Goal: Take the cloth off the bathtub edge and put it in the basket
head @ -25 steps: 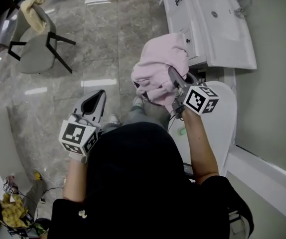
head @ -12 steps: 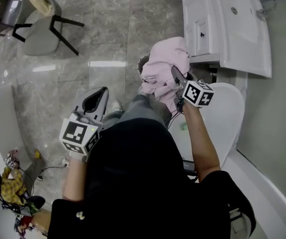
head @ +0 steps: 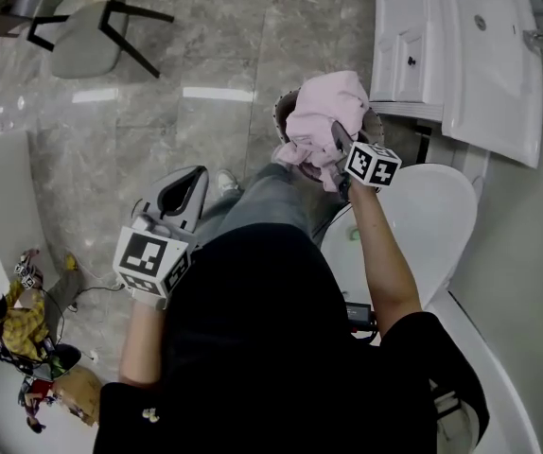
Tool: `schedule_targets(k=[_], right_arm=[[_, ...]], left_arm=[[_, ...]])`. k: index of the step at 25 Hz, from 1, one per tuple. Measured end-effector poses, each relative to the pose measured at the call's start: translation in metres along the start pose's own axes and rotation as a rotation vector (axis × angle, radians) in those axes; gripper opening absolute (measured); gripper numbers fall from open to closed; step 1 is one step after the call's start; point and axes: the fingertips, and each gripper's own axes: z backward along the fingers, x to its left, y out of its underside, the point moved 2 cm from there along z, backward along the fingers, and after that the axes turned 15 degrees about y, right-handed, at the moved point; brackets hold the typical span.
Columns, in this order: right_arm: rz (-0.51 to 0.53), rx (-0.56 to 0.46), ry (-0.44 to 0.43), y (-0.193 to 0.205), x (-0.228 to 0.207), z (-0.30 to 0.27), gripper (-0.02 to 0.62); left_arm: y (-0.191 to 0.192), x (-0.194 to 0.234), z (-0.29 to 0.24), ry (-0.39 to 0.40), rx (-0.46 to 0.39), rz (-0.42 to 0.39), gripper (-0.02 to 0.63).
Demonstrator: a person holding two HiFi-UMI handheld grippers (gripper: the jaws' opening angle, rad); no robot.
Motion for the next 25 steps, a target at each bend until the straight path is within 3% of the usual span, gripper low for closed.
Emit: schedule_targets(k=[19,25], right_arm=[[0.125,0.365,0.104,0.145,-0.047,-0.198,0.106],[0.09,0.438,0.151,0.176,-0.064,-0.25,0.11]], left_arm=[[0.087,0.044,-0.061,-0.034,0.152,0.177,0.014],[0.121,0.053,-0.068,-0.05,0.204,0.229,0.012]])
